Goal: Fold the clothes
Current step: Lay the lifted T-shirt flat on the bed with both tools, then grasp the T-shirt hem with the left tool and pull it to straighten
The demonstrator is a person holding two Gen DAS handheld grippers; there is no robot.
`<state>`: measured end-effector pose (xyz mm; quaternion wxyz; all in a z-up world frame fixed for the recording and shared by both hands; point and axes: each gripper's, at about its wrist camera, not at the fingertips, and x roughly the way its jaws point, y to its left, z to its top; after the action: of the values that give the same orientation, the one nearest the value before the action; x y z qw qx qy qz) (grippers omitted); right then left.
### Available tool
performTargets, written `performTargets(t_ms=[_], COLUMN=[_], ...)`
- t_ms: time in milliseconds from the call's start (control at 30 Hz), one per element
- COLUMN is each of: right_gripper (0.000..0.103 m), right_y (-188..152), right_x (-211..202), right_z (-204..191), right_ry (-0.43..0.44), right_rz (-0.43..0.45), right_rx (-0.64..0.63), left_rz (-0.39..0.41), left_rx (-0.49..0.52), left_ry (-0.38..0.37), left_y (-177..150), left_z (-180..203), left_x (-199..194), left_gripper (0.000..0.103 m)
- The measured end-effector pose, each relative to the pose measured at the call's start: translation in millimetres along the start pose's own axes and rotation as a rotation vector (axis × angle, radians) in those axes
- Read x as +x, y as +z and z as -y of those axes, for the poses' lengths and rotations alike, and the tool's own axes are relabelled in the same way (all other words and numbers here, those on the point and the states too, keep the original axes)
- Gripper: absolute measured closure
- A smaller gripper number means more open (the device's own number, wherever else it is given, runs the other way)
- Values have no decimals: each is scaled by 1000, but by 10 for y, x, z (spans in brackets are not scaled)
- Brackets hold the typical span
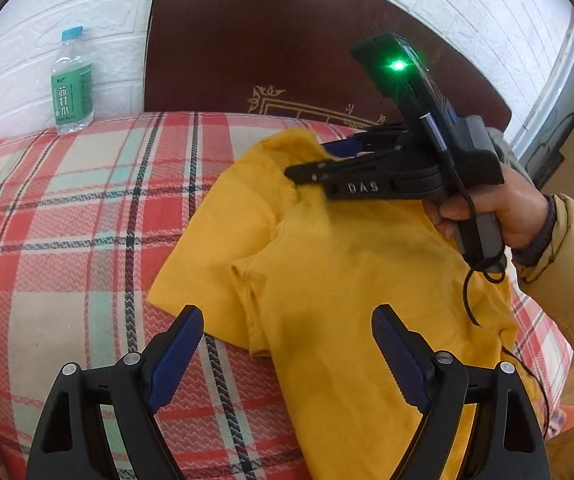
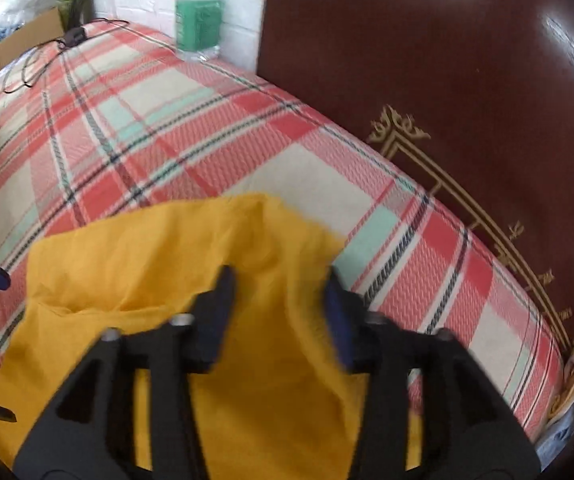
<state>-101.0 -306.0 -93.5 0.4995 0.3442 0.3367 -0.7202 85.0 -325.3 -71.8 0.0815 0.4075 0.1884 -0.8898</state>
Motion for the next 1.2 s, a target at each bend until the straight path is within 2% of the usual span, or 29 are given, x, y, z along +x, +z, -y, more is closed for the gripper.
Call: performTargets(t_ms=[67, 133, 200, 267, 367, 500, 567, 700, 767, 800, 833, 900, 933, 1033, 1067, 1133, 1167, 1200], right_gripper=[46, 44, 37, 36, 35, 30, 29, 29, 29, 29, 29, 29, 29, 30, 35, 58, 81, 93], right_y=[-72, -181, -339, -590, -1049, -1734, -2069, -2647, -2845, -2894, -2898, -2905, -2908, -2919, -2904, -2826, -2791, -2769], right_x=[-133, -416, -757, -1111, -1554, -1944, -2037, -2036, -1978, -1936, -1886, -1787, -1737, -1588, -1530, -1393, -1330, -1312], right_z=[49, 166, 314, 489, 717, 924, 967, 1058, 1089, 1110, 1147, 1219, 1255, 1364, 1402, 1480, 1514, 1530], right_ry=[9, 64, 111, 172, 221, 220, 167, 103, 61, 53, 70, 103, 120, 170, 190, 233, 243, 245], right_rz=[31, 91, 153, 205, 250, 262, 241, 200, 196, 201, 211, 233, 244, 277, 286, 290, 281, 280], right_rx=[20, 74, 144, 220, 344, 515, 588, 727, 781, 804, 825, 868, 889, 952, 969, 992, 1003, 1005], left_rz=[14, 25, 32, 34, -1, -66, -73, -107, -111, -108, -105, -97, -91, -83, -82, -76, -74, -73], left_rx=[-19, -75, -144, -185, -189, -119, -32, 88, 111, 122, 133, 137, 133, 103, 89, 73, 65, 56], left_ry=[29, 62, 79, 83, 98, 123, 158, 168, 168, 168, 167, 176, 190, 204, 203, 206, 207, 207], left_y=[37, 102, 168, 221, 255, 228, 197, 125, 82, 67, 53, 34, 32, 10, -1, -14, -17, -20], left_z=[-53, -165, -306, -434, -521, -462, -337, -98, -31, 5, 40, 89, 100, 83, 68, 53, 47, 41], left_x=[-15, -26, -24, 16, 163, 382, 440, 491, 491, 483, 473, 430, 407, 361, 350, 353, 348, 342], left_gripper=[15, 15, 15, 15, 15, 15, 15, 15, 22, 33, 50, 73, 79, 79, 79, 79, 79, 79])
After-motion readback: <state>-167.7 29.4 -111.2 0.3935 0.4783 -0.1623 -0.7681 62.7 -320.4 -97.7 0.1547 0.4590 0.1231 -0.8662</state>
